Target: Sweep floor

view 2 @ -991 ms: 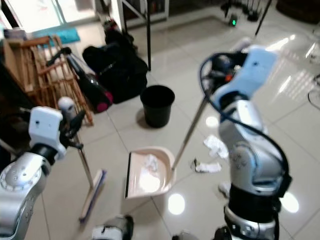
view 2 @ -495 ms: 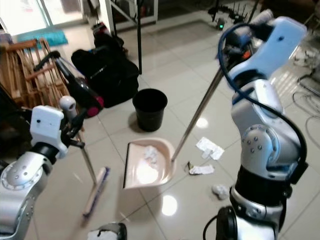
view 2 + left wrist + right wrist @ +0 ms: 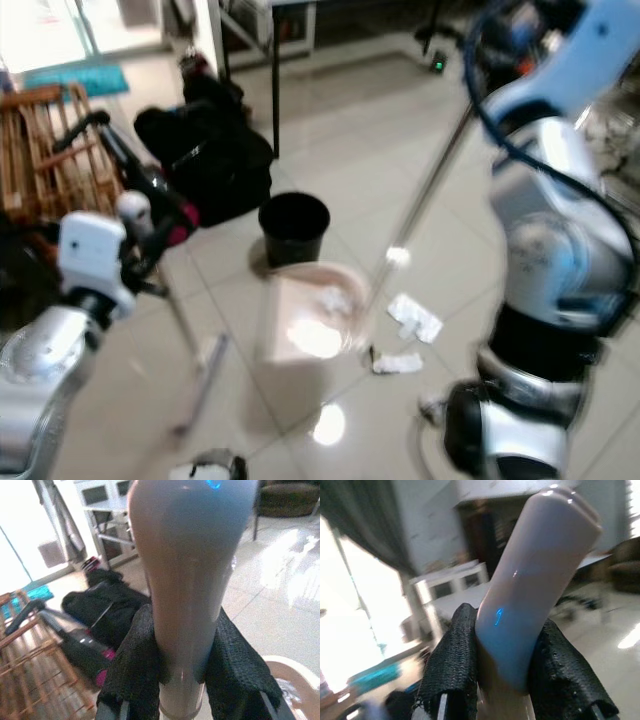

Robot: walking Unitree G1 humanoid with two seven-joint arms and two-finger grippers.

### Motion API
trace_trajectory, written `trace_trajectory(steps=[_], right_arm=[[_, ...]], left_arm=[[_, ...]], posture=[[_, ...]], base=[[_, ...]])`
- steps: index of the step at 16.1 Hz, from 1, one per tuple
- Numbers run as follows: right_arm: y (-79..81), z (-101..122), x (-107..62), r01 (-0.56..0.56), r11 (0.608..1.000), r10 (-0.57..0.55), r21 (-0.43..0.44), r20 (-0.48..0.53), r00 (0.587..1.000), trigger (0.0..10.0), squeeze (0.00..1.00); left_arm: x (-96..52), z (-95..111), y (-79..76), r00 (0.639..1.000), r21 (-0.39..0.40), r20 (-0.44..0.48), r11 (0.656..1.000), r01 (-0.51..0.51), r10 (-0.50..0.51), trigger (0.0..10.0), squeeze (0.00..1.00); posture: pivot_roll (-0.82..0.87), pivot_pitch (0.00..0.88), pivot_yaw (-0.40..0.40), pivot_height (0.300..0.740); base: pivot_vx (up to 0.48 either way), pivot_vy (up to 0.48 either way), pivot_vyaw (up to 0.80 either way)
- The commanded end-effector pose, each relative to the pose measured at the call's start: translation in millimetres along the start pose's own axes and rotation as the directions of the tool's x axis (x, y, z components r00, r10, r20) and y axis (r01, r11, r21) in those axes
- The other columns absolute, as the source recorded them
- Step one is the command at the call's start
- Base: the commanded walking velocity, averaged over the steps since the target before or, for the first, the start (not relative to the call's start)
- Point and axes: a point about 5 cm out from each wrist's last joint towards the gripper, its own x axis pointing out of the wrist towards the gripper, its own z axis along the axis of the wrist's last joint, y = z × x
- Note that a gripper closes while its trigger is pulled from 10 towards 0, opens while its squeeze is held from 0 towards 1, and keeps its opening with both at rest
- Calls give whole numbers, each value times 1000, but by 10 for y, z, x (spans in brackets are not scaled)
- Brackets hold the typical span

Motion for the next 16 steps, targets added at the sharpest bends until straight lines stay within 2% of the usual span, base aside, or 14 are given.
trace_trajectory(steps=[1,3,7,16], right_arm=[[-40,139,10,7,1000,-8,14,59,998,10000,0],[-66,170,24,13,1000,-14,20,68,998,10000,0],[-135,218,47,49,994,-58,102,90,994,10000,0],[-228,248,71,82,987,-97,136,108,989,10000,0]], left_arm=[[2,71,-1,999,14,33,1000,-3,2,10000,0],[4,71,3,999,16,32,1000,-5,5,10000,0],[-1,67,4,1000,16,29,1000,-2,2,10000,0],[-13,61,17,1000,21,26,1000,-6,5,10000,0]], posture=[[160,119,-41,740],[159,121,-41,740],[164,121,-39,740],[170,122,-42,740]], base=[[439,0,0],[441,0,0],[443,0,0],[442,0,0]])
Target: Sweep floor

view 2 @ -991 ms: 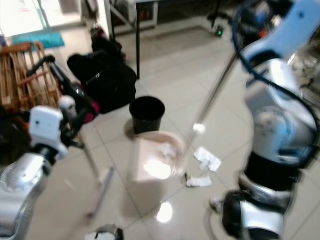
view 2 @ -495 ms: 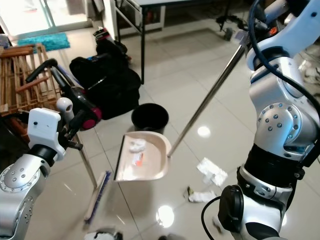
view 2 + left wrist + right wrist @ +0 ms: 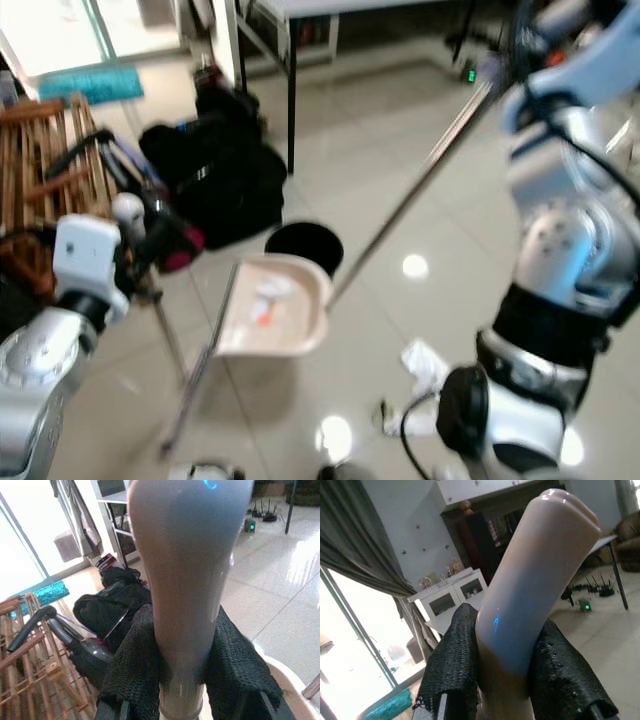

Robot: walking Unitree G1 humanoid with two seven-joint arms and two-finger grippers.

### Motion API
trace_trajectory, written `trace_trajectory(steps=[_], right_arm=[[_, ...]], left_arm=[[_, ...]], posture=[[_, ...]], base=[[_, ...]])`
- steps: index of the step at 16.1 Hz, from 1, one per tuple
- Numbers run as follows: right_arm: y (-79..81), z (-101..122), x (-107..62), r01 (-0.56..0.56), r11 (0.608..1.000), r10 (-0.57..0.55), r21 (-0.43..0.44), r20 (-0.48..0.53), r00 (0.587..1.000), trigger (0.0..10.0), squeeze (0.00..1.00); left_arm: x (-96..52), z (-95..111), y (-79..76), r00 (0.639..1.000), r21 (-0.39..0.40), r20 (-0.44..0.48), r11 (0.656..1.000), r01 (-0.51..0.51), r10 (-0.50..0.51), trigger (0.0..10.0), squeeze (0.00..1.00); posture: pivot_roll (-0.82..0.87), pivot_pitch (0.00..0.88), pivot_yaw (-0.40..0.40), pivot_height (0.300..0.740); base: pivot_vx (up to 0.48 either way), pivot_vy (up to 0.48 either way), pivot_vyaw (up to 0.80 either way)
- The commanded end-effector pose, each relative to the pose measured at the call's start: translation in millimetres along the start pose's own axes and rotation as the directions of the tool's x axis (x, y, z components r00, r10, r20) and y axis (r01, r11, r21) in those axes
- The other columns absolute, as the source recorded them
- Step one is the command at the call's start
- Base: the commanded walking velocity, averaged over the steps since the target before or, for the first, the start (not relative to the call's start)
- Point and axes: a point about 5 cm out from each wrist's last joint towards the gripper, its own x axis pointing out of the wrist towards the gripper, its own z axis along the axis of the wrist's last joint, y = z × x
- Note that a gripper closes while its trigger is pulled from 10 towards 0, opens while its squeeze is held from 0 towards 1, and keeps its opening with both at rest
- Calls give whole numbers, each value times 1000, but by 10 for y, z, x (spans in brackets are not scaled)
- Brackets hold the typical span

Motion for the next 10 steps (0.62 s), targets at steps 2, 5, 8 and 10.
trace_trajectory(steps=[2,5,8,10], right_arm=[[95,58,-8,-40,999,39,28,42,998,10000,0],[90,51,-8,-39,999,38,30,42,998,10000,0],[84,52,-12,-38,999,36,32,48,998,10000,0],[68,55,-17,-33,999,32,30,51,998,10000,0]], left_arm=[[-13,70,50,999,35,29,999,-16,15,10000,0],[-13,67,47,999,36,30,999,-15,14,10000,0],[-10,65,48,999,36,32,999,-11,10,10000,0],[-7,65,47,999,38,32,999,-8,7,10000,0]], posture=[[171,121,-42,740],[172,118,-42,740],[171,110,-39,740],[170,104,-38,740]], base=[[444,0,0],[442,0,0],[440,0,0],[442,0,0]])
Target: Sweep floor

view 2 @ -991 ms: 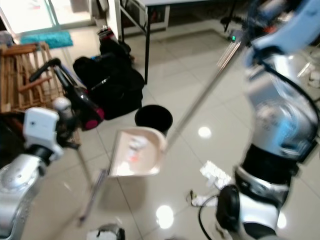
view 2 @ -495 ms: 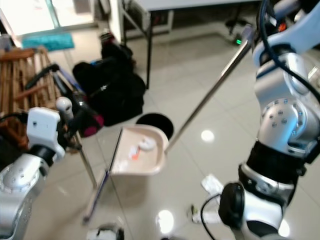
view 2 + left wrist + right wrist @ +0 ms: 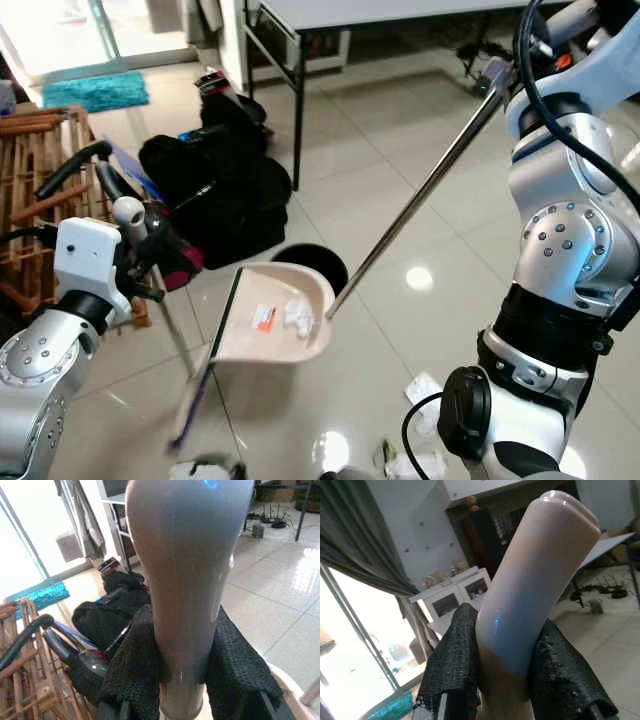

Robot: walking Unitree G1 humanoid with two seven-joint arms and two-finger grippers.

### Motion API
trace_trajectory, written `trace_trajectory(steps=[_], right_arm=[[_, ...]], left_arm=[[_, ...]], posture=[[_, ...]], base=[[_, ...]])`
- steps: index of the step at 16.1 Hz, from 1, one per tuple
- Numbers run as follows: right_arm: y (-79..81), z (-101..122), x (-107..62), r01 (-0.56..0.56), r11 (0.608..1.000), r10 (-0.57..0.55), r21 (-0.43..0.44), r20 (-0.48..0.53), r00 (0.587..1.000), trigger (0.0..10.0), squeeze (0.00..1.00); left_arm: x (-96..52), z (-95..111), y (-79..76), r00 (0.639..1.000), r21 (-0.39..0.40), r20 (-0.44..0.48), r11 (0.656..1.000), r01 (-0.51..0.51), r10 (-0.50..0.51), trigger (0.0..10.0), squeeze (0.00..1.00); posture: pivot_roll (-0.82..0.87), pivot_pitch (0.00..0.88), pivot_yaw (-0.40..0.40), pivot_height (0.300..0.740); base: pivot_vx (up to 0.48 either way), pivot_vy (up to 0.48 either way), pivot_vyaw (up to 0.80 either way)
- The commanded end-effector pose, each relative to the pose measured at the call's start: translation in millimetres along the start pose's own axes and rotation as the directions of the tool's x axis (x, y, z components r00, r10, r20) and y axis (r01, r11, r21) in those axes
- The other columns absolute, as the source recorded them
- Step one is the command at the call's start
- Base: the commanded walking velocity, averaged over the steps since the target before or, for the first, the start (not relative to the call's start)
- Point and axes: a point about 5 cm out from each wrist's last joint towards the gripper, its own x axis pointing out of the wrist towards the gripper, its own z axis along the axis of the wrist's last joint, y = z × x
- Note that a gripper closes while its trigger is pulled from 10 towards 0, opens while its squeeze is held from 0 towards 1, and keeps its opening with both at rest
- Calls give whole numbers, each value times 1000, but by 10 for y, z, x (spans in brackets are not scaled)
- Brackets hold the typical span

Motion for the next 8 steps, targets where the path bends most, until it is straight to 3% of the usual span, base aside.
trace_trajectory(steps=[1,2,4,8], right_arm=[[77,74,-18,-32,999,31,25,43,999,10000,0],[69,73,-19,-29,999,28,26,42,999,10000,0],[63,74,-22,-27,999,26,26,44,999,10000,0],[48,77,-27,-25,999,24,20,52,998,10000,0]], left_arm=[[-7,69,57,999,42,29,999,-21,19,10000,0],[-6,68,54,999,43,29,999,-19,18,10000,0],[-5,66,52,999,45,30,999,-16,15,10000,0],[-7,67,54,999,47,31,999,-15,14,10000,0]], posture=[[170,103,-35,740],[170,100,-37,740],[170,98,-35,740],[171,102,-37,740]], base=[[442,0,0],[442,0,0],[442,0,-744],[442,0,0]])
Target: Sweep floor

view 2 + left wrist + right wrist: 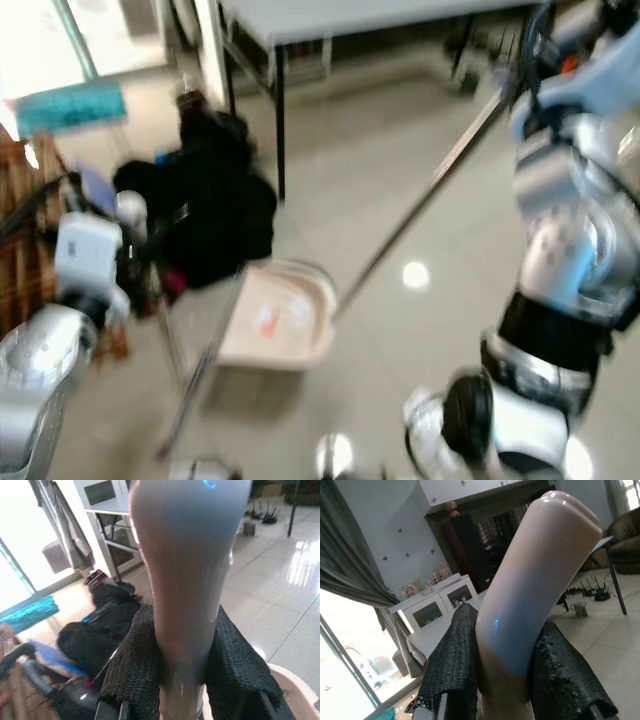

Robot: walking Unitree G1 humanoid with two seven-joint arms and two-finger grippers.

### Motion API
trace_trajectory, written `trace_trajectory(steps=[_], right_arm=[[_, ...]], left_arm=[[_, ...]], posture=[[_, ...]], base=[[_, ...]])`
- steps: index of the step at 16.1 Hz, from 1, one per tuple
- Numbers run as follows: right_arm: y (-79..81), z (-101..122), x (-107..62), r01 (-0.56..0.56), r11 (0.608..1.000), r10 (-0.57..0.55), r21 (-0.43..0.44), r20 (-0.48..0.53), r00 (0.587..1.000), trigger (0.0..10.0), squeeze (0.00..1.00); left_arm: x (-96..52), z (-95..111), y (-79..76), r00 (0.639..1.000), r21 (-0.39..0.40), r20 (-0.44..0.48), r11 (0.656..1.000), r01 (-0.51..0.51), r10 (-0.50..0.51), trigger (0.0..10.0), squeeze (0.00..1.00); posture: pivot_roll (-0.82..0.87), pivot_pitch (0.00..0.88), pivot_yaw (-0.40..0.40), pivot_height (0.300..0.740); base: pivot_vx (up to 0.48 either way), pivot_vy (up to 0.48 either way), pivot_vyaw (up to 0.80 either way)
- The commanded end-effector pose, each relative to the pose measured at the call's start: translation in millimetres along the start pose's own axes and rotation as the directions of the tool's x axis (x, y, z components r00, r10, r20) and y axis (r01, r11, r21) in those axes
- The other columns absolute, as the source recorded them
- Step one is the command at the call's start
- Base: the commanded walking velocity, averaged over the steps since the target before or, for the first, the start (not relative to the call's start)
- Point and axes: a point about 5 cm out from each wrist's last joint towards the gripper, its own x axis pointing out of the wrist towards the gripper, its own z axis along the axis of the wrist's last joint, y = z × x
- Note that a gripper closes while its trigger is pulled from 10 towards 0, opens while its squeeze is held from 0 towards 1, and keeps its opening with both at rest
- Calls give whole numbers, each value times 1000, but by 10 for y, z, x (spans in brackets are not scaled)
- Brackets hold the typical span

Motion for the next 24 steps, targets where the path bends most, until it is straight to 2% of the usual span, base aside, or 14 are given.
trace_trajectory(steps=[1,3,7,11,14,16,18,19,23,24], right_arm=[[109,86,-12,-44,999,42,28,52,998,10000,0],[93,77,-15,-41,999,40,26,49,998,10000,0],[55,58,-12,-34,999,34,14,42,999,10000,0],[96,34,3,-57,998,57,-2,61,997,10000,0],[171,-10,44,-77,995,83,-62,106,991,10000,0],[305,-54,78,-121,988,135,-95,158,978,10000,0],[379,-107,87,-153,984,167,-97,159,973,10000,0],[547,-272,78,-210,969,228,-127,147,962,10000,0],[772,-461,59,-295,943,320,-151,175,931,10000,0],[772,-461,59,-295,943,320,-151,175,931,10000,0]], left_arm=[[-15,64,52,999,36,28,999,-22,21,10000,0],[-30,52,55,999,32,18,999,-33,32,10000,0],[-62,8,43,999,22,-4,999,-34,34,10000,0],[-74,-3,36,999,23,-11,999,-34,34,10000,0],[-77,-18,27,999,22,-16,999,-30,30,10000,0],[-74,-18,13,999,20,-17,999,-27,27,10000,0],[-74,-17,7,1000,19,-16,999,-26,26,10000,0],[-93,-21,5,999,19,-19,999,-26,26,10000,0],[-131,-30,23,999,20,-28,999,-35,36,10000,0],[-131,-30,23,999,20,-28,999,-35,36,10000,0]], posture=[[172,102,-38,740],[174,107,-41,740],[173,111,-46,740],[174,109,-45,740],[168,109,-42,740],[169,113,-44,740],[170,113,-45,740],[175,121,-50,740],[180,135,-57,740],[180,135,-57,740]], base=[[442,0,0],[422,0,0],[0,0,0],[0,0,0],[0,0,0],[0,0,0],[0,0,0],[0,0,0],[0,0,0],[0,0,0]])
